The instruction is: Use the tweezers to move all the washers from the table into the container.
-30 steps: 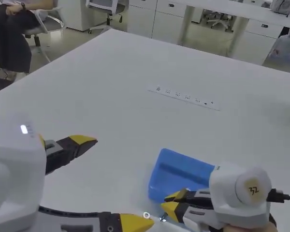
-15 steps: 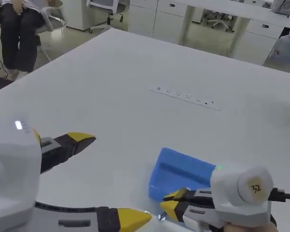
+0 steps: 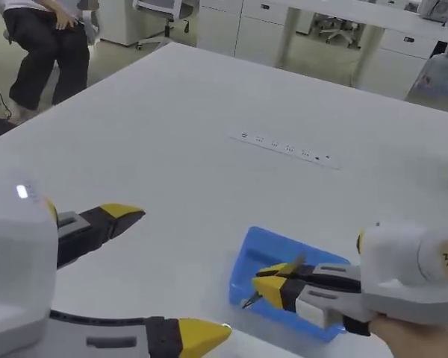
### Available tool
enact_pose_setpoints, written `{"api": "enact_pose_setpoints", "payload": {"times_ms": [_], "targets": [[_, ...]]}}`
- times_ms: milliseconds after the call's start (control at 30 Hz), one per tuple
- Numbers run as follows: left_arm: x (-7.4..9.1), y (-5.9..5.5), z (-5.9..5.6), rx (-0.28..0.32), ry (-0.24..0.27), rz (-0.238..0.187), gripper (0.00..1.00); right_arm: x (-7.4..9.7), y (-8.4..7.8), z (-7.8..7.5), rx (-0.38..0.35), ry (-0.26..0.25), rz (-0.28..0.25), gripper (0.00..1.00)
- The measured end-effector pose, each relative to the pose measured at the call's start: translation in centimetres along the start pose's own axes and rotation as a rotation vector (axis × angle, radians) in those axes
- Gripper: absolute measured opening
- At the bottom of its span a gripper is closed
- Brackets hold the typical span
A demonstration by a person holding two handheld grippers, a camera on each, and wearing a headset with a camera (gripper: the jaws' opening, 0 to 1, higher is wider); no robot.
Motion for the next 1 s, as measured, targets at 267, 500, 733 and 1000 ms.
{"api": "enact_pose_setpoints", "payload": {"times_ms": [267,500,733,1000], "targets": [[0.0,0.0,0.0,-0.002,0.001,0.002,0.89,0.7,1.1,-1.9,-0.024,-0.056,-0.052,0.03],[0.0,0.1,0.0,-0.004,-0.001,0.003,0.89,0.5,0.7,-4.0,-0.014,-0.14,-0.029,0.03],[0.1,0.0,0.0,-0.004,0.001,0.007,0.89,-0.4,-0.9,-5.8,-0.003,-0.177,0.04,0.03],[0.2,0.0,0.0,-0.003,0.007,0.005,0.89,-1.7,-2.1,-6.6,0.021,-0.188,0.103,0.03]]}}
Point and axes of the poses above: the centre of the closed fingertips' face, and the gripper's own axes: x roughly backward along the fingers, z roughly to its left, y roughly out of its top, the point moved 4 cm from there along x, roughly backward along the fingers, and after that the axes turned 7 degrees about -y, right-handed, at the moved point
